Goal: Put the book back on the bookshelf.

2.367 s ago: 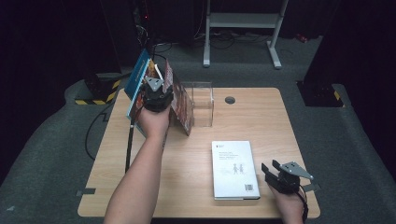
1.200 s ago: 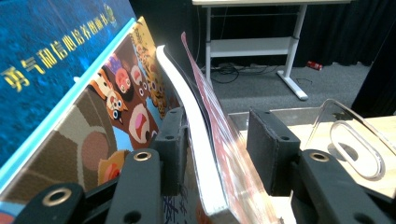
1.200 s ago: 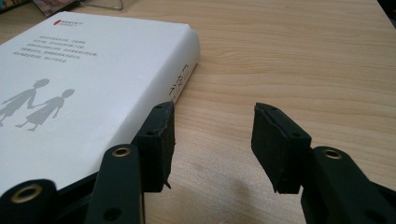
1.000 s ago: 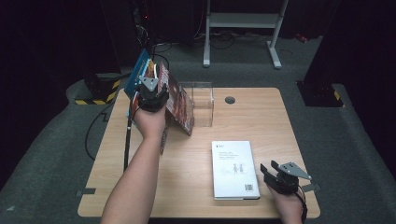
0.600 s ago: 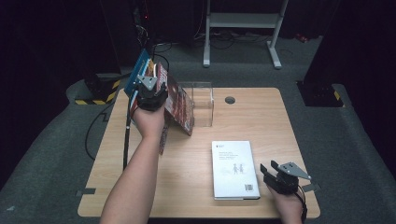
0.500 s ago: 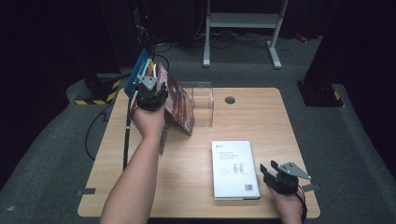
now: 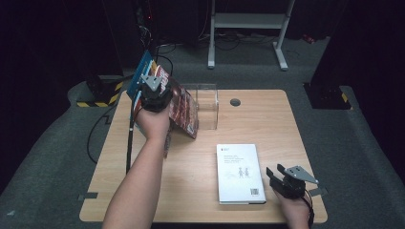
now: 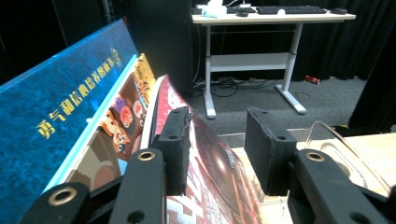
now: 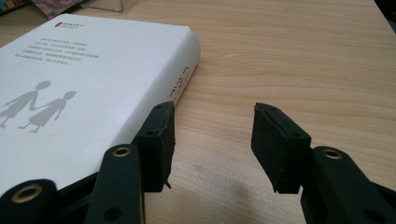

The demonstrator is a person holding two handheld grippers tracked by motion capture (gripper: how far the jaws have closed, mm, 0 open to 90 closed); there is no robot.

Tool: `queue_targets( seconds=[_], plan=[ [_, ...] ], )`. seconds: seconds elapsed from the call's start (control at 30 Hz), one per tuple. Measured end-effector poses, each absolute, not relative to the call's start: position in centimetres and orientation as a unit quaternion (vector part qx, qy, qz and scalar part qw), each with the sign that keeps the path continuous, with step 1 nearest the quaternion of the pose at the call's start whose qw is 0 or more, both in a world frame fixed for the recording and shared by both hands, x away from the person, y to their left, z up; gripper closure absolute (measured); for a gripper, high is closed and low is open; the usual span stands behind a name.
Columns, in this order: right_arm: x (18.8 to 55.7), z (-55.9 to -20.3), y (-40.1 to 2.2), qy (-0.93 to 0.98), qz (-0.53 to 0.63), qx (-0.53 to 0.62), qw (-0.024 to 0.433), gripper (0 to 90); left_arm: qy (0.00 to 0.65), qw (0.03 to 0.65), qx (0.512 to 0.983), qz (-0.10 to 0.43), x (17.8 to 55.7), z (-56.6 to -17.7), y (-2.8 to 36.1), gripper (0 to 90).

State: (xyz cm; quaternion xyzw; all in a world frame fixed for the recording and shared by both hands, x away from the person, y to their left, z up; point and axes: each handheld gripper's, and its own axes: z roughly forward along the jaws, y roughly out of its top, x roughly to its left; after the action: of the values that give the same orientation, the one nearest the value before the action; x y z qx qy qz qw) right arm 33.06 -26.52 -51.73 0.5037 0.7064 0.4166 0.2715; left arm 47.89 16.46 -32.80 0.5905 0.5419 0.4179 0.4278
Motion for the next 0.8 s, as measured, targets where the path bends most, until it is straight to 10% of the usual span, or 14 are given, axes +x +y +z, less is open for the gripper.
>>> queue_targets(
  seconds=[0.8],
  plan=[
    [33.0,-51.7,-26.3,0.708,0.416,0.501,0.272,49.6,0.533,0.437,0.608,0.395,47.7,-34.0,14.9,60.9]
  ],
)
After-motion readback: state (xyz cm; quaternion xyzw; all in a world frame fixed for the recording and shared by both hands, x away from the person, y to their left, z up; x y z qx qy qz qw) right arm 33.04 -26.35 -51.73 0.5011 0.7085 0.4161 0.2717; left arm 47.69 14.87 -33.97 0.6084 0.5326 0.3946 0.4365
